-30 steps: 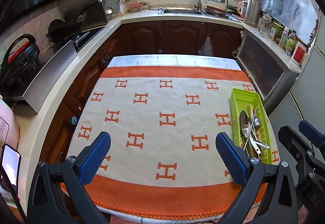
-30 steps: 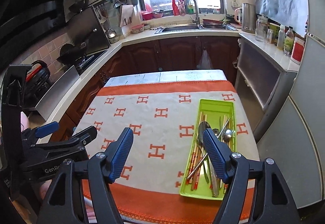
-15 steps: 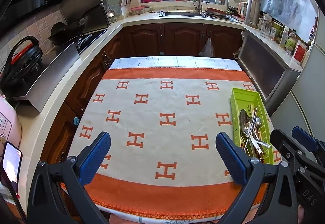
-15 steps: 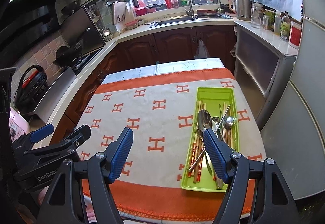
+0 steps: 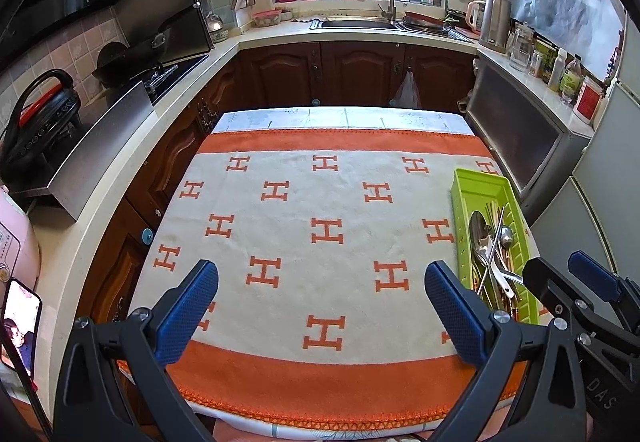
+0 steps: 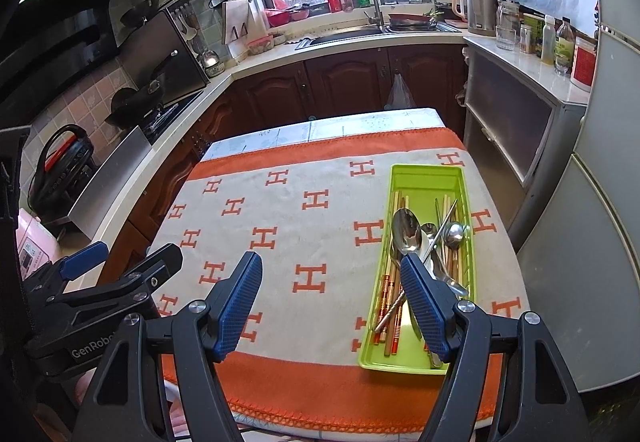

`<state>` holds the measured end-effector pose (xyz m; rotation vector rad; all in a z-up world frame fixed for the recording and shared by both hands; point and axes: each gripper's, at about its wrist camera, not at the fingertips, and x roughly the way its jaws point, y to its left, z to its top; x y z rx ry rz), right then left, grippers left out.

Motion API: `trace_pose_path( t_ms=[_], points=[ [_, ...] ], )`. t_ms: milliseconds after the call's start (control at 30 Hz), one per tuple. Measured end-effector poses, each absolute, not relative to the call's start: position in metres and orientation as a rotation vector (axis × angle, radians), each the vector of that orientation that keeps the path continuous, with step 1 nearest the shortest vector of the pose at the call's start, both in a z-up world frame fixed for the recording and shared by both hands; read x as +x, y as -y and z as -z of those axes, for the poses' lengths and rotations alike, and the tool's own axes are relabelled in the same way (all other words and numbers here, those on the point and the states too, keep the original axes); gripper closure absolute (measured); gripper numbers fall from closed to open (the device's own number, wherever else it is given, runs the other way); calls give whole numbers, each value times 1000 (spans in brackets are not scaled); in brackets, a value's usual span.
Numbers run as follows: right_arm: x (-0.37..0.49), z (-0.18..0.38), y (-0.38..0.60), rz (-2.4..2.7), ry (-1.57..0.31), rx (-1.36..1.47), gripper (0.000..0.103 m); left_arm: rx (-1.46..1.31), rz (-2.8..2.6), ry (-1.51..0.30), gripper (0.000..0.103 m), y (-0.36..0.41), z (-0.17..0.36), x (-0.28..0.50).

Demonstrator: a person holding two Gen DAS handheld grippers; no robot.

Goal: Organize utensils

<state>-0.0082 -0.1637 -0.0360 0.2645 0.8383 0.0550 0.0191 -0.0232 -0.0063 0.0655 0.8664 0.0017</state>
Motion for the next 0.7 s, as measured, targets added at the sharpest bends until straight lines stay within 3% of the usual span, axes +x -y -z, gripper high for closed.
trace_pose_path(
  t_ms=[700],
  points=[
    [-6,43,163,-55,-847,269,30,65,-12,-884,1,24,12,18]
  ],
)
